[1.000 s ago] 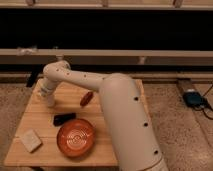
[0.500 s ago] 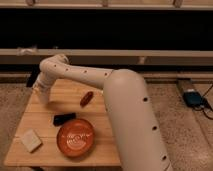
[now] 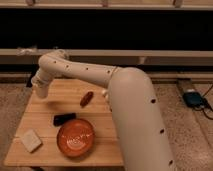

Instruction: Pick up the ceramic cup

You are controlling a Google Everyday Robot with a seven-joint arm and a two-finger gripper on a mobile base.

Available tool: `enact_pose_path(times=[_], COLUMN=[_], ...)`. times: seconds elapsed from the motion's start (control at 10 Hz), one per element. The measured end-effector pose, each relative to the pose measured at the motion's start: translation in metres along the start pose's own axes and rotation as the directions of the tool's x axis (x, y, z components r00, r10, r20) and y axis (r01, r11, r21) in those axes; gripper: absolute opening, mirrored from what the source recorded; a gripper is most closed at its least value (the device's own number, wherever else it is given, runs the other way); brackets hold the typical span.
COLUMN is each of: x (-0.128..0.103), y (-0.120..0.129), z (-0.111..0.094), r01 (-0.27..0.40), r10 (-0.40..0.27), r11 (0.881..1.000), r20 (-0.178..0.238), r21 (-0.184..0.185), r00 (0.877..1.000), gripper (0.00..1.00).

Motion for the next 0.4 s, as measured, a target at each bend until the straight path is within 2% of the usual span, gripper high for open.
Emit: enact_pose_path(times=[0.4], x=[0.0003], y=[-0.0018], z=[0.0024], r01=[0.001], r10=[-0.001], r11=[1.0], r20=[0.001], r21=[0.004], r00=[1.0], gripper=[0.0])
